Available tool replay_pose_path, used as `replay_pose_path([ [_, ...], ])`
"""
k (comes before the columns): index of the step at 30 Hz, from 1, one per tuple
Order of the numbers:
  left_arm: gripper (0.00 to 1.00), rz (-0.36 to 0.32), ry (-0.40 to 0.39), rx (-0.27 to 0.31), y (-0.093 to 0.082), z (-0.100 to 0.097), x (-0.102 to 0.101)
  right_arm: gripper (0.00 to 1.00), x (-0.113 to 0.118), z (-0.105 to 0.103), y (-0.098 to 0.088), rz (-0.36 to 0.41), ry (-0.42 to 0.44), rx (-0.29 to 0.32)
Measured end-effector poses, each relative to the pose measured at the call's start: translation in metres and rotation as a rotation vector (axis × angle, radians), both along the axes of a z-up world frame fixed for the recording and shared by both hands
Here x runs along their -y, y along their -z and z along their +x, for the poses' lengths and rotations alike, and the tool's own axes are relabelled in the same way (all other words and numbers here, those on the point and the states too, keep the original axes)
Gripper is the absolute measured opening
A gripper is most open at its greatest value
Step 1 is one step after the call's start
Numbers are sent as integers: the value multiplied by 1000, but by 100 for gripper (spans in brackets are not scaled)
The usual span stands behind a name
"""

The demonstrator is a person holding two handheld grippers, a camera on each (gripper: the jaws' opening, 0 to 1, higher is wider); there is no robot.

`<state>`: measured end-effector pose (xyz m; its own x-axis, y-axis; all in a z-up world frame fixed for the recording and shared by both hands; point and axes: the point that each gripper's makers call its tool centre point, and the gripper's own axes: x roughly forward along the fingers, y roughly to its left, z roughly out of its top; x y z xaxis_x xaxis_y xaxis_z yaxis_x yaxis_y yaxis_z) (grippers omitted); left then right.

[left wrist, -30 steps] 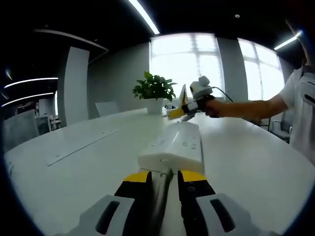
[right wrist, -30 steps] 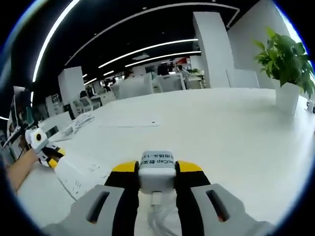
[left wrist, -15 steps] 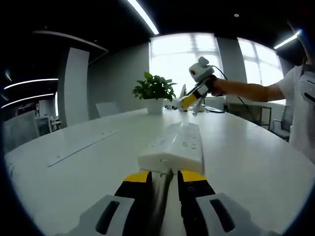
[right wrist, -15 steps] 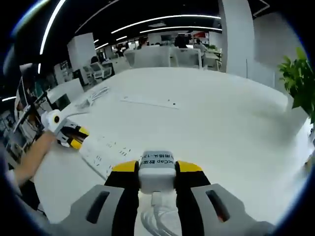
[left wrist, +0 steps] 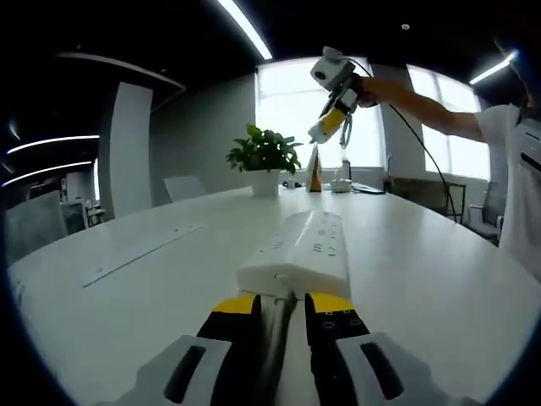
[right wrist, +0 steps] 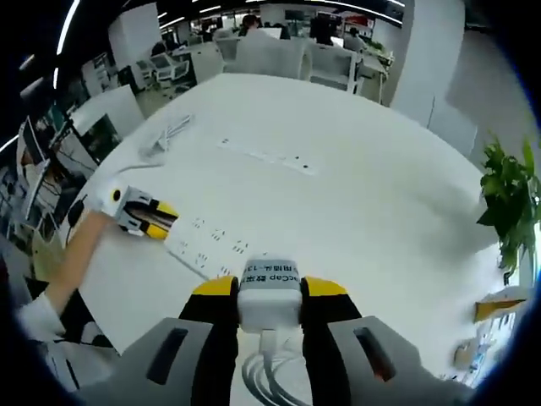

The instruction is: Straighten the power strip on the desk, plug the charger into it

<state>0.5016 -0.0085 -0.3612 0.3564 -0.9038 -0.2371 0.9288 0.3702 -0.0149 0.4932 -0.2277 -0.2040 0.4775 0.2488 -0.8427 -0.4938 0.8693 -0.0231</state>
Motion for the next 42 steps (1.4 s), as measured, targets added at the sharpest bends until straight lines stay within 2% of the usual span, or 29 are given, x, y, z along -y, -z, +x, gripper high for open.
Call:
replay_pose_path([
  [3,24,-1,-1,-5,1,2,0,27,-9,-9,-3,13,-4,-55],
  [5,24,0,-2,-4,1,3,0,27,-18,-19,3,42,-19,-128],
  [7,24,-1,-3,-6,1,4,-1,27,-16,-25,12,7,-3,-177],
  [10,24,-1,-3,-8,2,5,-1,27,-15,-30,24,-47,-4,-214],
  [15,24,-1,-4,-7,2,6,-1,27,-11,-32,48,-87,7,-266],
  [21,24,0,-6,-5,2,6,-1,27,-7,-31,68,-83,45,-344],
  [24,24,0,-7,-5,2,7,-1,27,-12,-31,79,-37,78,-397],
  [31,24,1,-9,-3,2,7,-1,27,-11,-34,97,-44,133,-439],
  [35,24,0,-8,-4,1,7,-1,27,-11,-28,106,-68,157,-456],
  [36,24,0,-8,-4,2,7,-2,27,-10,-21,107,-65,162,-456],
  [38,24,1,-9,-2,1,7,-2,27,-17,-17,109,3,211,-484],
  [39,24,1,-9,-1,1,7,-2,27,-17,-13,110,16,221,-475],
  [40,24,1,-9,0,1,7,-2,27,-15,-6,108,3,193,-475],
  [42,24,0,-9,-1,1,7,-2,27,-20,7,105,62,225,-496],
])
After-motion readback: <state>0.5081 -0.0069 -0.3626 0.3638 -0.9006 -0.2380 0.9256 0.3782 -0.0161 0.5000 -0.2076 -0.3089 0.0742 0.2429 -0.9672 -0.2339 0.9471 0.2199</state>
